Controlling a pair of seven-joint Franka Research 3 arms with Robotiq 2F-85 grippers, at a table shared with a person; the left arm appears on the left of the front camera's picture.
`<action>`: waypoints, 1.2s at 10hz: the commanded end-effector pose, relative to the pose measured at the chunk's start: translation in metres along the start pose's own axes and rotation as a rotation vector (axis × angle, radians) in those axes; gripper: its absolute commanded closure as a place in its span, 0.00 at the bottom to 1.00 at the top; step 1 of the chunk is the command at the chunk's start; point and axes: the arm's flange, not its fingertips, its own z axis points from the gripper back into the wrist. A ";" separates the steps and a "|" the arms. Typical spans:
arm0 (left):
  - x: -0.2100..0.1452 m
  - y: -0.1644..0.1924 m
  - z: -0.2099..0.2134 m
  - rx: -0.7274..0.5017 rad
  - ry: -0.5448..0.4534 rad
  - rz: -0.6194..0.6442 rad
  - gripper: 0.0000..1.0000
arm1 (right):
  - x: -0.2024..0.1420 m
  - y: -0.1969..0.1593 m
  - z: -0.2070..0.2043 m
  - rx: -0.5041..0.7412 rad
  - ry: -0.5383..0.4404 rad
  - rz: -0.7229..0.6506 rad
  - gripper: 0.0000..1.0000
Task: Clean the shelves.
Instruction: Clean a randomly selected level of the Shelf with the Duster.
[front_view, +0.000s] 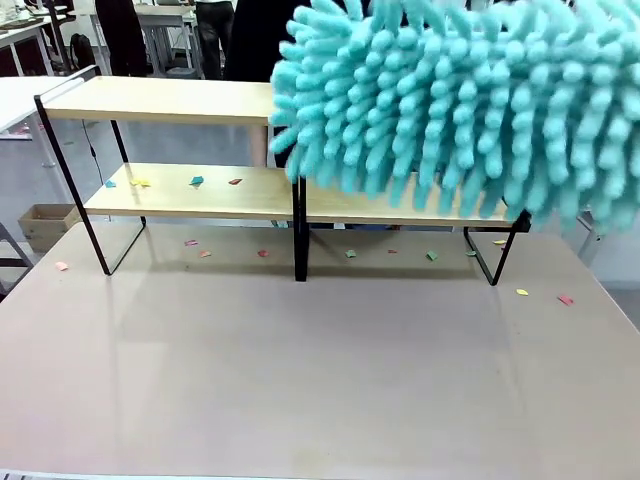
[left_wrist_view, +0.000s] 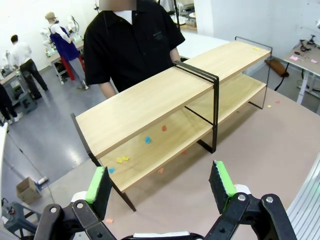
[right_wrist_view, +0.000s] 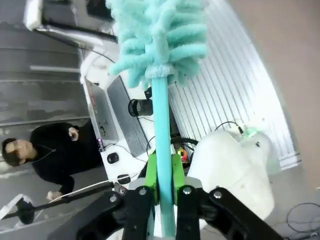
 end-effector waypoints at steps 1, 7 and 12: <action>-0.001 0.001 -0.001 0.004 -0.002 -0.001 0.00 | 0.008 0.022 0.002 -0.066 -0.061 -0.081 0.87; -0.001 0.001 -0.001 0.004 -0.002 -0.001 0.00 | 0.068 -0.044 0.019 -0.159 -0.226 -0.324 0.87; -0.001 0.001 -0.001 0.004 -0.002 -0.001 0.00 | 0.141 -0.123 0.018 -0.318 -0.304 -0.654 0.87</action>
